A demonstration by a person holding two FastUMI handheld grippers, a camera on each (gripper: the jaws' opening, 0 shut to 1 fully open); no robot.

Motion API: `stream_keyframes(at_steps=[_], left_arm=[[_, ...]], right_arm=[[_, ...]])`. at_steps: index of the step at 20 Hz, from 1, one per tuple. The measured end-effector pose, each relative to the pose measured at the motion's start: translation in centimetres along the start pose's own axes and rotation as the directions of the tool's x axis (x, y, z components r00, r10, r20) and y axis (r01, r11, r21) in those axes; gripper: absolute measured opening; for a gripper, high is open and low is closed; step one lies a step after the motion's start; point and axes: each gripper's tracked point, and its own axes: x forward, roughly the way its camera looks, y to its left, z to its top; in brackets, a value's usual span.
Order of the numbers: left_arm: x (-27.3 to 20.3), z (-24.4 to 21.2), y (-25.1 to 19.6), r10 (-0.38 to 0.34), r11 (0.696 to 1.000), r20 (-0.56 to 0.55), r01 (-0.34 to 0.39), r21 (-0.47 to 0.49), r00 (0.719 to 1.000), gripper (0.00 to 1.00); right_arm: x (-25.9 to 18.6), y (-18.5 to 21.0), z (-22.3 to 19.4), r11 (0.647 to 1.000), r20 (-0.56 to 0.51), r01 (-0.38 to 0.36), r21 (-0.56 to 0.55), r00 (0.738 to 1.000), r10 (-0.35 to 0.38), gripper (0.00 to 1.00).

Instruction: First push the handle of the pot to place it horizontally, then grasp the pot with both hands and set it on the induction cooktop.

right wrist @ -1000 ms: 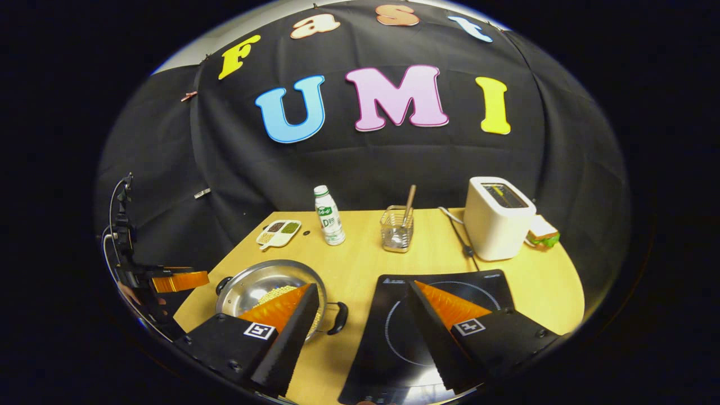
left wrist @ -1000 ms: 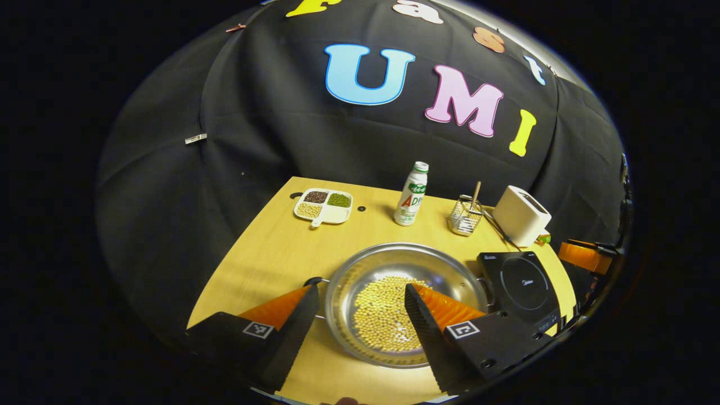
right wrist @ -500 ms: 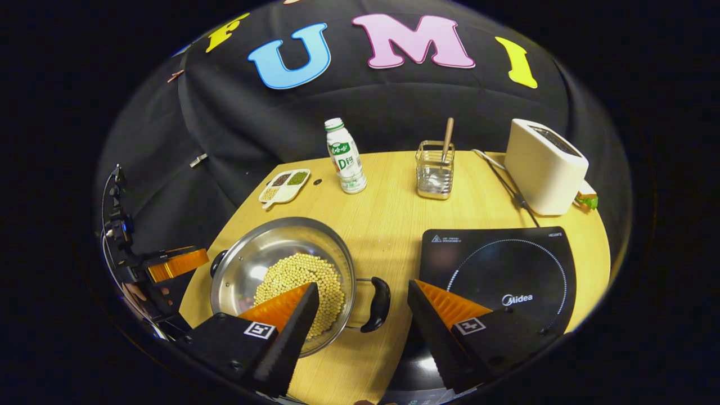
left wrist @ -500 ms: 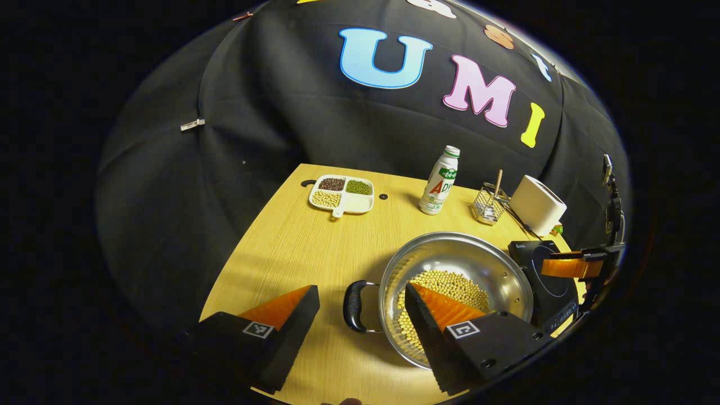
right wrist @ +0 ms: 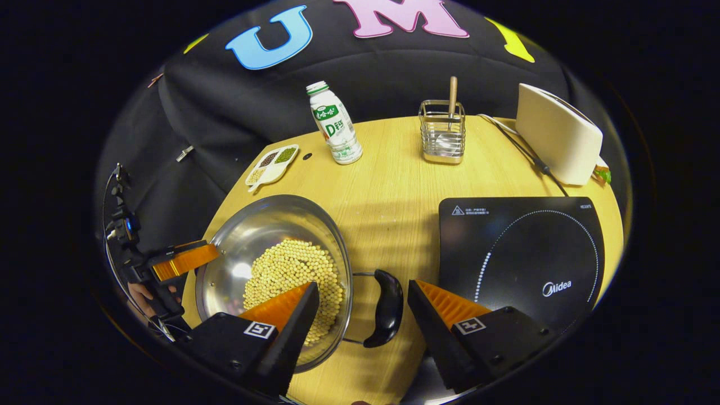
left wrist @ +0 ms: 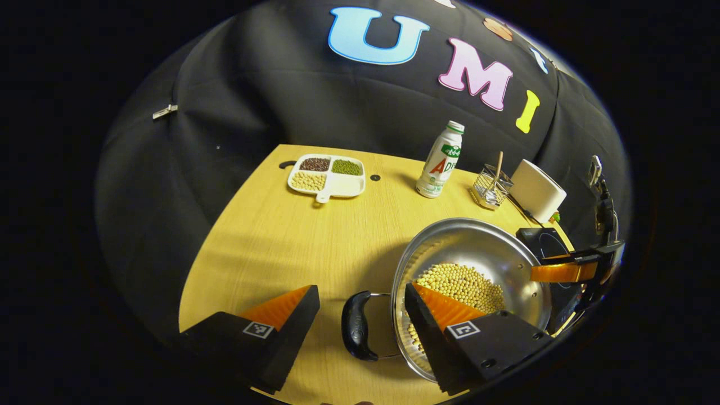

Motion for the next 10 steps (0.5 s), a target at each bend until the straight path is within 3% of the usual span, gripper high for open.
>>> stream_keyframes(at_steps=[10], left_arm=[[1.7, -2.1, -0.4, -0.078, 0.995, -0.067, 0.074, -0.063, 0.995, 0.92]], right_arm=[[2.4, 0.5, -1.2, 0.999, -0.04, 0.024, 0.025, 0.999, -0.023, 0.98]])
